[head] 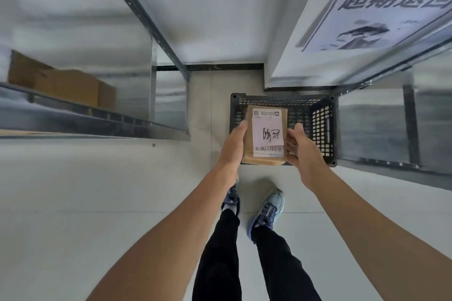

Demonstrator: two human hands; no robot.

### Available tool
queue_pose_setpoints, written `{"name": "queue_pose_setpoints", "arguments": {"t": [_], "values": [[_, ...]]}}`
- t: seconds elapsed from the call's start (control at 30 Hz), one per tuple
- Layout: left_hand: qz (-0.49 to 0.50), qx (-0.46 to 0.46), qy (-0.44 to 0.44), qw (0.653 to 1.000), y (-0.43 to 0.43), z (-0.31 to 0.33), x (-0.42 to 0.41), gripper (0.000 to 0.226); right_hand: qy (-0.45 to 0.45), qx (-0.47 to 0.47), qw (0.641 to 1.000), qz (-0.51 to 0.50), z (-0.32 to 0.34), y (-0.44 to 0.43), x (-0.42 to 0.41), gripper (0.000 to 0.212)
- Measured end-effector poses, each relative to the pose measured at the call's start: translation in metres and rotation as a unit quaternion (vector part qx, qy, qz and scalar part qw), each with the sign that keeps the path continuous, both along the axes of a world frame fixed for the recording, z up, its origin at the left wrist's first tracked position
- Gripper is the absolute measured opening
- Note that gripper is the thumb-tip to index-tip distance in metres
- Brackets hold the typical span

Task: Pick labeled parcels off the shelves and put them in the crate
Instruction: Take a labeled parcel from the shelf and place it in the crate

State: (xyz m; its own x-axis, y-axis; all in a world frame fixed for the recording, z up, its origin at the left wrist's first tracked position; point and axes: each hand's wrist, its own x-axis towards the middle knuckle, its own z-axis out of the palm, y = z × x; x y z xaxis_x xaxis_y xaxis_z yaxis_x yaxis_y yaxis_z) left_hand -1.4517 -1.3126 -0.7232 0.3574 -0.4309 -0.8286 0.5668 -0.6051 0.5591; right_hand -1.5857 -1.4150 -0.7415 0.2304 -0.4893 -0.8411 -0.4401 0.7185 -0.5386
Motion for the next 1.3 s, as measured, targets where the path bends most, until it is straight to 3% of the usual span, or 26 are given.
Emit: {"name": "queue_pose_setpoints", "arguments": {"t": [0.27,0.47,0.67,0.97,1.2,1.3], "values": [[-0.005,0.040,0.025,0.999,-0.011,-0.133,0.011,0.031,0.045,0.022,0.998,0.028,-0.135,-0.005,0.021,0.045],[-0.061,0.042,-0.007,0.997,-0.038,-0.214,0.021,0.050,0.057,0.022,0.997,0.048,-0.216,-0.019,0.035,0.049],[-0.084,0.057,-0.016,0.995,-0.068,-0.282,0.028,0.050,0.051,0.028,0.997,0.051,-0.282,-0.043,0.053,0.051],[-0.061,0.129,-0.015,0.990,-0.103,-0.366,0.036,0.076,0.027,0.068,0.996,0.042,-0.366,-0.061,0.077,0.054],[-0.046,0.171,-0.027,0.984,-0.111,-0.390,0.041,0.067,0.023,0.080,0.995,0.048,-0.396,-0.065,0.087,0.055],[-0.045,0.176,-0.024,0.983,-0.113,-0.400,0.043,0.077,0.021,0.079,0.995,0.052,-0.401,-0.063,0.089,0.047]]}}
